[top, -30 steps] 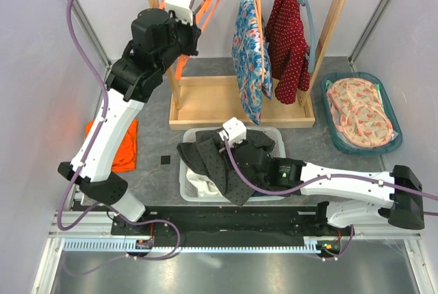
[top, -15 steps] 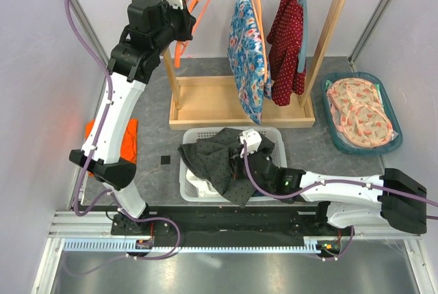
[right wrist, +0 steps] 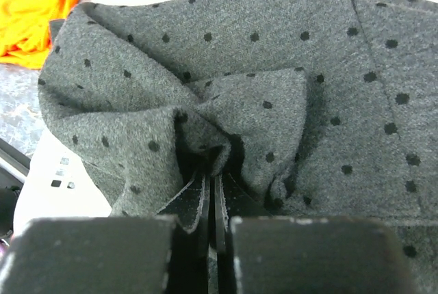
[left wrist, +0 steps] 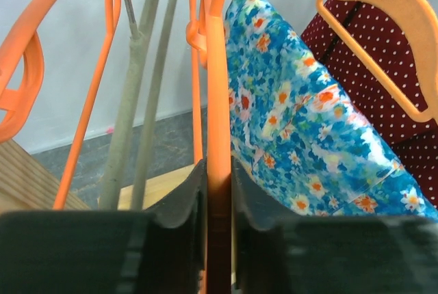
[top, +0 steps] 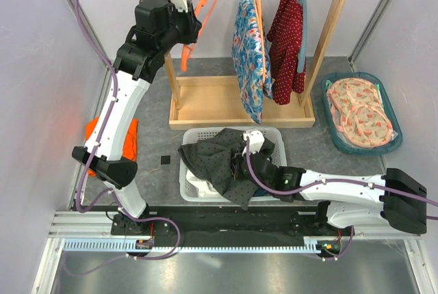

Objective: Remove the skirt from the hanger

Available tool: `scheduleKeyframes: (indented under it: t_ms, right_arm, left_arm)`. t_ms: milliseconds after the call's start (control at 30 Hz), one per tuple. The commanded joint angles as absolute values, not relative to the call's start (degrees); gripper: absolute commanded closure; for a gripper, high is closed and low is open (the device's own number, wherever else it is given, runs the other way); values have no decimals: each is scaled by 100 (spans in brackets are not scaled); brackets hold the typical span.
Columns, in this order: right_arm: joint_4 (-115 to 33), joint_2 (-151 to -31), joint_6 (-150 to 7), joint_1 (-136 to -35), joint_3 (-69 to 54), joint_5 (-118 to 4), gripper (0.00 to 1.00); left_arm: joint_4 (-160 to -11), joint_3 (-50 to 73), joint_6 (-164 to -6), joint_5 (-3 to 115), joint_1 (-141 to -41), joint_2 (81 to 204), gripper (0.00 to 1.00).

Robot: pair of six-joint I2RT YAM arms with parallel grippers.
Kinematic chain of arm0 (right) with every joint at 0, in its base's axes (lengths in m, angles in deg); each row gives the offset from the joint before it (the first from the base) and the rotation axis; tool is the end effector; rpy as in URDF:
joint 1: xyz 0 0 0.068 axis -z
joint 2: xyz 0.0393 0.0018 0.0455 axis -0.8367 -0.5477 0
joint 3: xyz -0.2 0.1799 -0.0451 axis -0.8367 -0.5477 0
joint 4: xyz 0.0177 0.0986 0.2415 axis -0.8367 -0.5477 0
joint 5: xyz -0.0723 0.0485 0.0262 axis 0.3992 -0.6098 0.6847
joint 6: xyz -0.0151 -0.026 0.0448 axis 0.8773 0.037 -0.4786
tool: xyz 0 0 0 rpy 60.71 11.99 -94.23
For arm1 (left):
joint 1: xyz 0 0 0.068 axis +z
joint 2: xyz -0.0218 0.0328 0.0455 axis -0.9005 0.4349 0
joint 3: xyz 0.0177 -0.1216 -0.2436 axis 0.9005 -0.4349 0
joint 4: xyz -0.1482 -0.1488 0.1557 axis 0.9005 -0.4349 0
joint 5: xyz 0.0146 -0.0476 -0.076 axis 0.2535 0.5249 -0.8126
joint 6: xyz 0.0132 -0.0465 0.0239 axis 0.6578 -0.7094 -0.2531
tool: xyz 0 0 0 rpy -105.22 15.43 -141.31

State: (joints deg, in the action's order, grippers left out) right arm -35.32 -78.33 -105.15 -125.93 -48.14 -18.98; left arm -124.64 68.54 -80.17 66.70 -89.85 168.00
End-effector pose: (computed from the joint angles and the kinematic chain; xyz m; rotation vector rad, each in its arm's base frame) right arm 0.1067 0.2299 0.2239 -0.1949 2.0547 0.6723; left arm 0.3284 -0.1560 0.5270 0.2481 1.7156 -0.3856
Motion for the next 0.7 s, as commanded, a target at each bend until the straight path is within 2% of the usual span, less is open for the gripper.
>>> scheduleKeyframes:
  t_ms: [0, 33, 67, 100, 167, 267, 333, 533, 633, 667]
  right_arm:
    - [-5713, -8024, -10913, -12587, -4339, -1924, 72]
    - [-5984, -7998, -10931, -12587, -4285, -1951, 62]
    - [-6109, -7919, -10940, -12596, -4232, -1969, 55]
    - [-6371, -7858, -10940, -12587, -4145, -1960, 36]
    - [-6627, -7656, -10957, -12596, -4048, -1925, 20]
    - [-7259, -7454, -10852, -12596, -3679, -2091, 6]
    - [-7901, -7383, -10643, -12596, -3109, -2232, 5]
    - [-9062, -7356, -9851, -12596, -1255, -2540, 5]
    - [-9134, -7435, -9692, -12596, -682, -2392, 14]
    - [-9003, -7461, -9605, -12587, -620, -2356, 23]
  left_arm:
    - [-12419, 6796, -7978, 6778, -8997, 16435, 57]
    - [-12402, 6787, -7934, 6796, -8997, 16391, 41]
    - [-12384, 6779, -7934, 6831, -8997, 16286, 33]
    - [-12358, 6770, -7916, 6822, -8997, 16224, 28]
    - [-12323, 6743, -7907, 6787, -9006, 16127, 22]
    - [-12331, 6752, -8021, 6524, -9006, 15899, 11]
    - [-12340, 6848, -8074, 6445, -9006, 15810, 6]
    - [-12419, 7060, -8145, 6314, -9032, 15758, 5]
    - [-12419, 7077, -8162, 6286, -9050, 15775, 5]
    - [-12419, 7077, -8153, 6277, -9068, 15784, 4]
